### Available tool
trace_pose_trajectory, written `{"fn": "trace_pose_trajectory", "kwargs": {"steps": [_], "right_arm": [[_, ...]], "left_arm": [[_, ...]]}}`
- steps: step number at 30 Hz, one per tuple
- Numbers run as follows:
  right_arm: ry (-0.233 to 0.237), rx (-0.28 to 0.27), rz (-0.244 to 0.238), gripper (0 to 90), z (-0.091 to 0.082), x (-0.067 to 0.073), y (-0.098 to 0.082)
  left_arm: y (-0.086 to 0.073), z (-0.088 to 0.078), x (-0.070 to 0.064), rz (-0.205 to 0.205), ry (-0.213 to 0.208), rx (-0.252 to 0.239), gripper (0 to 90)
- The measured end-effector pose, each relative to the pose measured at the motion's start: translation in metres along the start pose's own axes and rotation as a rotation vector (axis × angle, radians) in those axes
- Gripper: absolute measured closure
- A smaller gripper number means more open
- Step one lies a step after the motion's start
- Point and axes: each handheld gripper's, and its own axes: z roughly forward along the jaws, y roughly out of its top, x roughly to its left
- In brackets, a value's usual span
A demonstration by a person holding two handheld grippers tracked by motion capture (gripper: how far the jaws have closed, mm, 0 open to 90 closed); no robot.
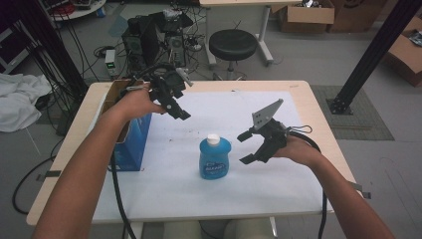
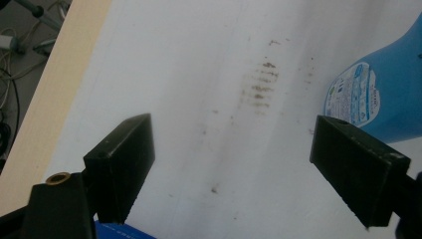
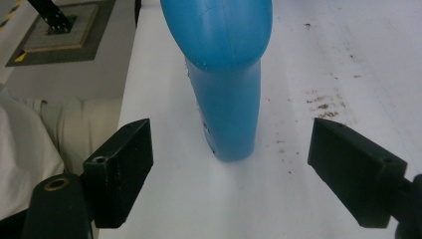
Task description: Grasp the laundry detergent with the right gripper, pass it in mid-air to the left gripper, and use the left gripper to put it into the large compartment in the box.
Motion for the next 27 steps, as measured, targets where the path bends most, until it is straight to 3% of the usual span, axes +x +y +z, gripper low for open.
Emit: {"fn": "trace_pose_trajectory", "kwargs": {"steps": [10,27], "right_arm": [[0.011,-0.069,0.008,17.6,0.016,-0.003,-0.012],[0.012,-0.149,-0.009,17.2,0.035,-0.004,-0.011]], "left_arm": [[-0.002,0.002,0.001,-0.012,0.001,0.001,18.4],[-0.005,0.003,0.001,-0.017,0.0,0.01,18.9]]}}
